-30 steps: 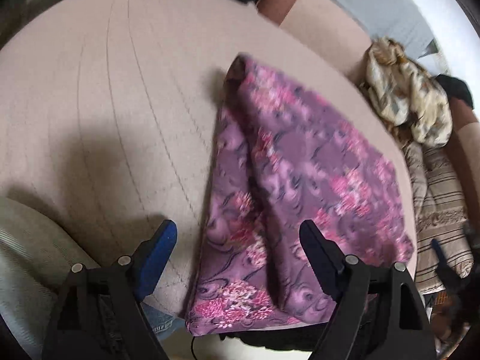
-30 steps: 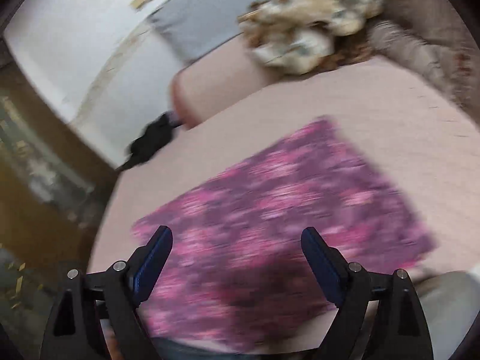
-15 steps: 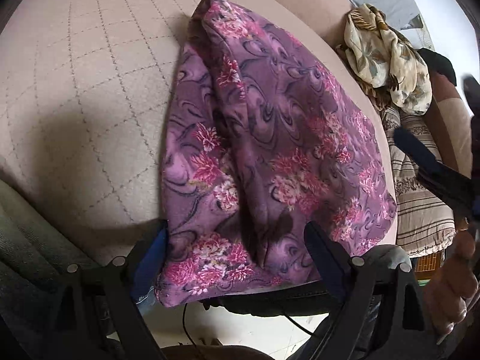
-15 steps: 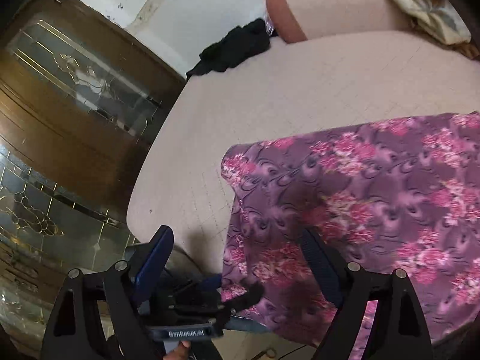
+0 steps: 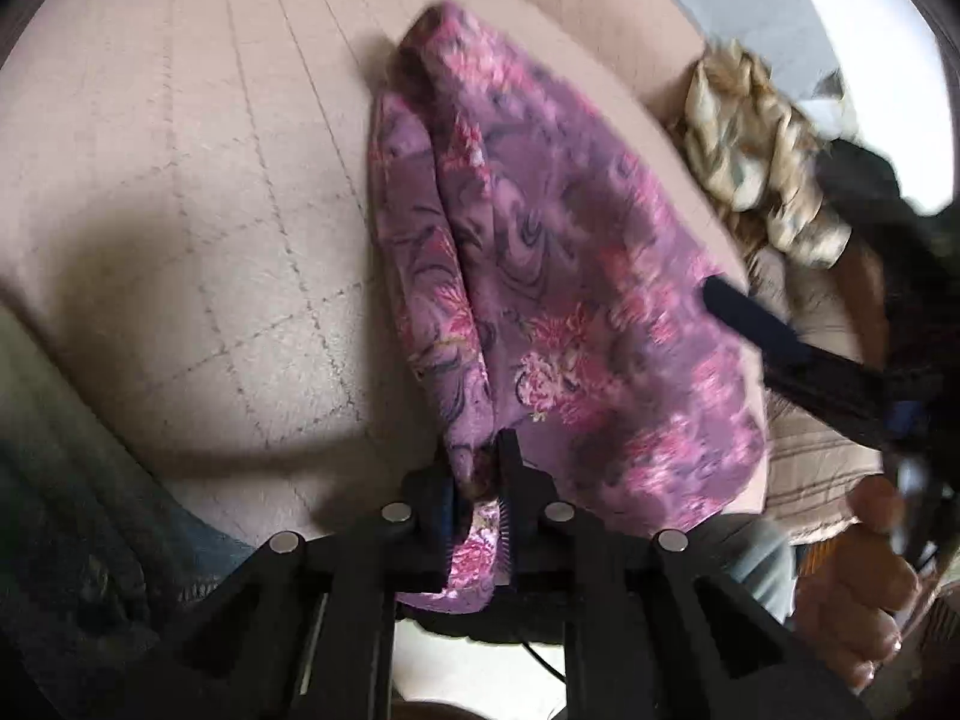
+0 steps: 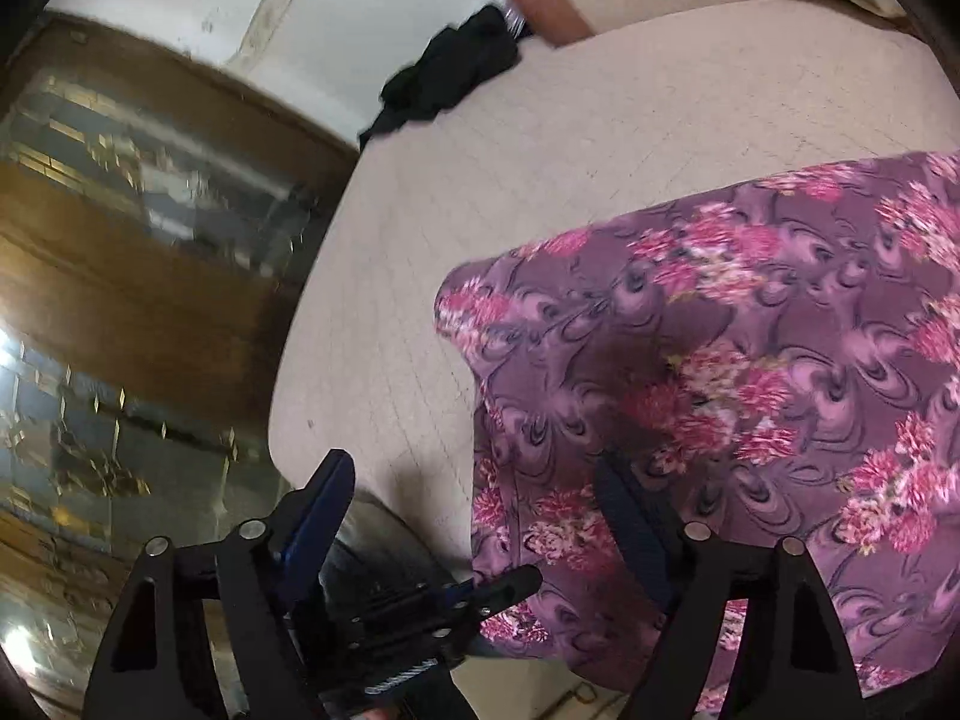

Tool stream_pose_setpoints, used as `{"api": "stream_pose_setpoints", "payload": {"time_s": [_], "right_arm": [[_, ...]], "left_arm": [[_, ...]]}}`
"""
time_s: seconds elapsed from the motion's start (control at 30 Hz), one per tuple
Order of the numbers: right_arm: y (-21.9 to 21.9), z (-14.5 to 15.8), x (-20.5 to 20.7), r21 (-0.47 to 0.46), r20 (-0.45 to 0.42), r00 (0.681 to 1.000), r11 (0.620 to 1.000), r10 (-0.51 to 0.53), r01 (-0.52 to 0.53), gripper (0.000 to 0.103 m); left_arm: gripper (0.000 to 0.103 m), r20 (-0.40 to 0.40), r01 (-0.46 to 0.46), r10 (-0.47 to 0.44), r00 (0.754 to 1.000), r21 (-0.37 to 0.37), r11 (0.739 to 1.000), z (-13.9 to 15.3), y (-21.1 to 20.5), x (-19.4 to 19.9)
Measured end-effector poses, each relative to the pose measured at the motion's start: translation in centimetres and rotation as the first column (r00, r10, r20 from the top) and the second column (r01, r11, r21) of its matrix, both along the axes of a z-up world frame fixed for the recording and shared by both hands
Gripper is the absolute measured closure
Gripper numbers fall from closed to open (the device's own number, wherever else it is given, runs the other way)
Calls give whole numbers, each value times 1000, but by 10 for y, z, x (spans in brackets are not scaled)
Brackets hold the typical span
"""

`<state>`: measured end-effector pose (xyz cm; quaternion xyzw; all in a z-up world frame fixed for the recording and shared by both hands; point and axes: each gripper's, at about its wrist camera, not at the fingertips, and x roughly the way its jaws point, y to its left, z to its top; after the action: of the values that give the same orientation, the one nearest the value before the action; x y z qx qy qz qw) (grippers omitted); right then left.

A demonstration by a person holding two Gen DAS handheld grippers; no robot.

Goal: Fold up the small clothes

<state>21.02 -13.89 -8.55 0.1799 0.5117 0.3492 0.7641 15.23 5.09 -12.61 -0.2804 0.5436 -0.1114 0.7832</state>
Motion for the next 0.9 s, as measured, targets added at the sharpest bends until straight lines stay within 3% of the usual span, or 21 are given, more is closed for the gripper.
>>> {"api": "stream_pose_setpoints", "payload": {"time_s": [0.13, 0.3, 0.47, 0.53, 0.6, 0.67, 0.7, 0.77, 0.9], "right_arm": [[31, -14, 14, -122, -45, 996, 989, 75, -80, 19], [72, -35, 47, -176, -148, 981, 972, 128, -153, 30], [118, -58, 64, -353, -157, 974, 912, 164, -210, 37], [127, -58, 59, -410, -122, 971, 881, 203, -236, 38], [134, -58, 49, -490, -82, 964, 832, 253, -260, 47], [139, -60, 43, -584, -46, 954, 767, 296, -266, 64], [139, -60, 45, -602, -39, 954, 755, 298, -261, 75], [135, -60, 46, -594, -53, 955, 760, 290, -264, 86], [116, -47, 49, -543, -35, 963, 804, 266, -242, 91]], "left_arm": [[92, 49, 16, -20, 999, 91, 996, 8, -12, -5], [92, 92, 15, -24, 995, 98, 995, 15, -13, -5], [92, 78, 22, -30, 996, 107, 994, 11, -14, -1], [92, 85, 22, -31, 996, 100, 995, 12, -13, -1], [92, 100, 27, -38, 994, 112, 993, 14, -15, -1], [92, 106, 30, -44, 993, 132, 991, 15, -18, -3], [92, 104, 31, -46, 993, 141, 989, 14, -19, -3], [92, 99, 32, -47, 994, 151, 988, 12, -20, -3], [92, 119, 34, -56, 991, 174, 984, 20, -24, -8]]}}
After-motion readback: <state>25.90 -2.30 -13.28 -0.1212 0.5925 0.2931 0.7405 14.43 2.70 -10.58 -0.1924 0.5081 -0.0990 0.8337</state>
